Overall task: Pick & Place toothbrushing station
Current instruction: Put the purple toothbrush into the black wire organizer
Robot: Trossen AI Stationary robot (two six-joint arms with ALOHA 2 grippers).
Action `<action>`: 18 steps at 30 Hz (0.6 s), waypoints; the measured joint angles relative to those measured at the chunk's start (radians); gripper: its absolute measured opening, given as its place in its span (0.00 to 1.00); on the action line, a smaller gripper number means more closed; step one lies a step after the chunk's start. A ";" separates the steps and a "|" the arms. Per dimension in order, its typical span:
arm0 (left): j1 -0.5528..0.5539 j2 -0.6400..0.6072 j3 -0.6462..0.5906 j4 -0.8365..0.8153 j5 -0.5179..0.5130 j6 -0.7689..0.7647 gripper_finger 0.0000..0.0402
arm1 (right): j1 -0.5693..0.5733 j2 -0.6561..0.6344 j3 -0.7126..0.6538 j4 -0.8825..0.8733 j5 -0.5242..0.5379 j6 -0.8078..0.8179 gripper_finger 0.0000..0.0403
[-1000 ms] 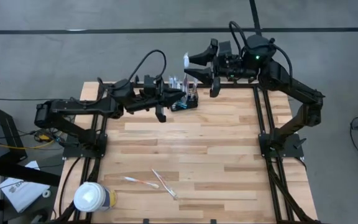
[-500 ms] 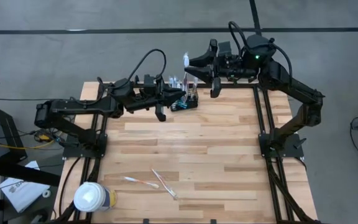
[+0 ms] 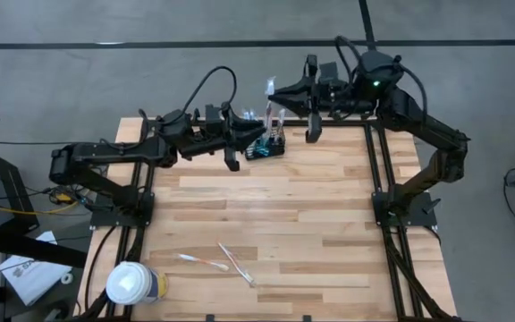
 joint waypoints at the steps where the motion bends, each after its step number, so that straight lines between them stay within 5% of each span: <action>1: 0.006 -0.004 0.000 -0.020 0.013 0.004 0.25 | -0.002 -0.005 0.013 -0.014 0.027 -0.028 0.01; 11: 0.076 -0.046 -0.004 -0.237 0.014 0.056 0.44 | -0.066 -0.097 0.105 -0.344 0.308 -0.113 0.00; 18: 0.166 -0.056 -0.008 -0.247 0.032 0.056 0.43 | -0.051 -0.228 -0.247 -0.297 0.445 0.040 0.00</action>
